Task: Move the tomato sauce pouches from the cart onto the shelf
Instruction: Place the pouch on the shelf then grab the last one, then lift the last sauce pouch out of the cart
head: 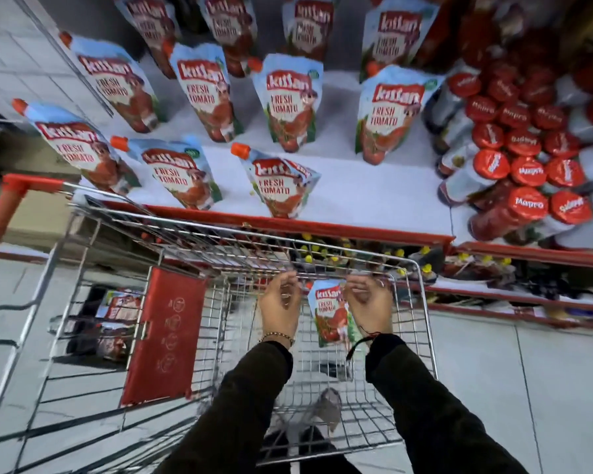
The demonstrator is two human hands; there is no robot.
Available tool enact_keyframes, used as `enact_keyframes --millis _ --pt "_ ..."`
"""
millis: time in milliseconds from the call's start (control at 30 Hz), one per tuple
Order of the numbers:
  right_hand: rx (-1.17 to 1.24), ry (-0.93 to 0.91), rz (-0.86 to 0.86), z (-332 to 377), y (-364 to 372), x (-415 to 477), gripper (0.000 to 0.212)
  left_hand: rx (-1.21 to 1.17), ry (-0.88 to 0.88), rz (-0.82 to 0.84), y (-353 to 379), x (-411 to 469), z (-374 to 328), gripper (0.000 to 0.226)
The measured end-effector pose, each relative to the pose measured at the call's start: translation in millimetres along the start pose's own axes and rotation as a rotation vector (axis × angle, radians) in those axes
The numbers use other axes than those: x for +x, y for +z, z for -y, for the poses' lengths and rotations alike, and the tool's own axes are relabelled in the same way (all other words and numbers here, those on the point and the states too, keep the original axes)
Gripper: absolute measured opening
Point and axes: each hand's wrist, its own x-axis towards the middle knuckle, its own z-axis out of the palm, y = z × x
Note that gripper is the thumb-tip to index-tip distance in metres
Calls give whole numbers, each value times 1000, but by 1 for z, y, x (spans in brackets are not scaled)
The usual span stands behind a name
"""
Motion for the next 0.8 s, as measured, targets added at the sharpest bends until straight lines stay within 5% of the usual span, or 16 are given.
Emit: enact_keyframes --millis 367,700,800 --pt "-232 283 126 -128 20 30 28 353 -372 251 70 -2 110 34" --pt "-385 274 188 -153 45 61 24 200 -685 254 108 33 166 42" --pt "-318 319 112 -149 43 60 23 141 -761 163 115 39 187 23"
